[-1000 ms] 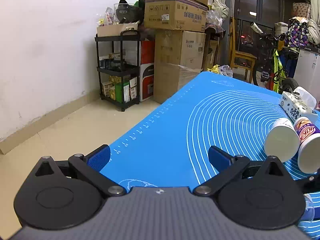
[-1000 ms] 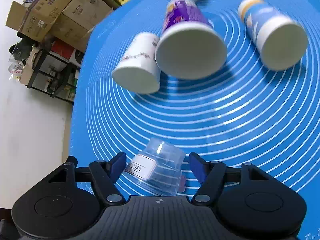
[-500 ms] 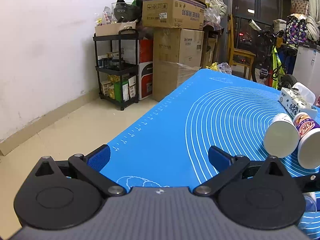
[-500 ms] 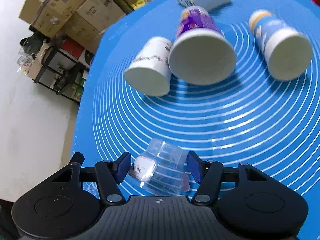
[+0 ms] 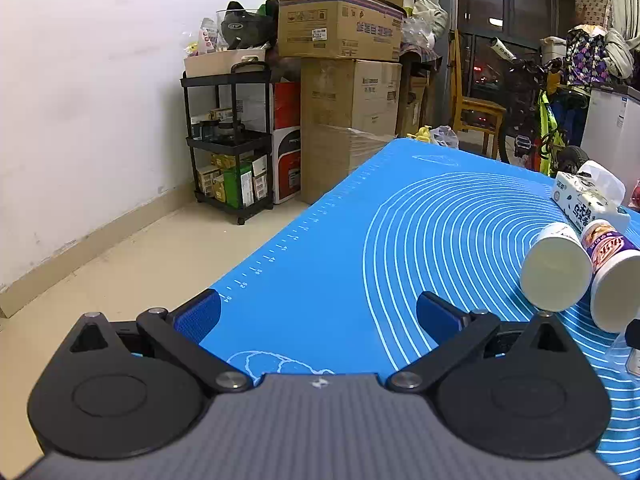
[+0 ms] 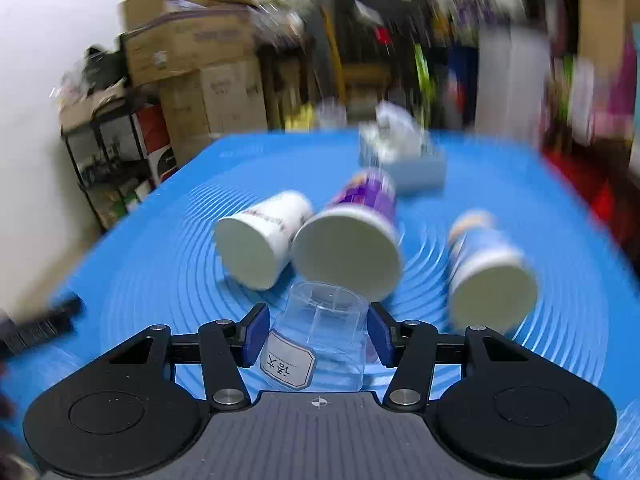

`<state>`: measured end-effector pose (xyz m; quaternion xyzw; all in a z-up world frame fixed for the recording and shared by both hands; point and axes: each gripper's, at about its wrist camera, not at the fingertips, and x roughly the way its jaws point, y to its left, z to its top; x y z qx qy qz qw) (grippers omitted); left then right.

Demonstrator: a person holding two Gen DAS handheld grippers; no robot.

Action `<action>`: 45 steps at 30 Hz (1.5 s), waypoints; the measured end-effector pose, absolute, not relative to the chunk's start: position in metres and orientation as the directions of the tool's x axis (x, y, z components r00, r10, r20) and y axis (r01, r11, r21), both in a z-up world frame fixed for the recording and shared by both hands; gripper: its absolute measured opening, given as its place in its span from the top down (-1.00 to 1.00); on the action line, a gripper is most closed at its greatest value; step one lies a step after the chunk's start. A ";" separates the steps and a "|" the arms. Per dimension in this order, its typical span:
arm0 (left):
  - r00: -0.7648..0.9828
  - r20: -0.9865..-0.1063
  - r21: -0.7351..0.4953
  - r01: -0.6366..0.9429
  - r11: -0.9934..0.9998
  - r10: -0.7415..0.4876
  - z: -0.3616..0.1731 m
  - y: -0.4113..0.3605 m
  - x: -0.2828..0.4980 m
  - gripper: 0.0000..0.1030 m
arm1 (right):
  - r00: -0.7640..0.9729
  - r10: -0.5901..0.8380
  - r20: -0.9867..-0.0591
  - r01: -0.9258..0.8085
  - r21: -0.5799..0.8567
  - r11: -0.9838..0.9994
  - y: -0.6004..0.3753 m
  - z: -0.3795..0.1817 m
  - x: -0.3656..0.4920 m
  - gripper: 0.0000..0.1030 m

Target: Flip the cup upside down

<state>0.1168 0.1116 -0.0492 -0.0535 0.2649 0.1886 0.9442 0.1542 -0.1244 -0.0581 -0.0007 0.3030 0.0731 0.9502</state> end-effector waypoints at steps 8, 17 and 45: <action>0.798 -0.521 0.015 -0.347 0.938 0.304 -0.051 0.103 0.116 -0.99 | 0.848 0.094 -0.522 -0.204 -0.156 0.966 -0.118 -0.076 0.130 -0.06; 0.799 -0.543 0.018 -0.295 0.955 0.257 -0.049 0.089 0.107 -0.99 | 0.827 0.137 -0.545 -0.220 -0.090 0.971 -0.128 -0.068 0.122 -0.31; 0.787 -0.616 0.025 0.070 0.997 -0.040 -0.028 -0.005 0.009 -0.99 | 0.772 0.051 -0.633 -0.106 -0.049 0.993 -0.220 -0.037 0.004 -0.51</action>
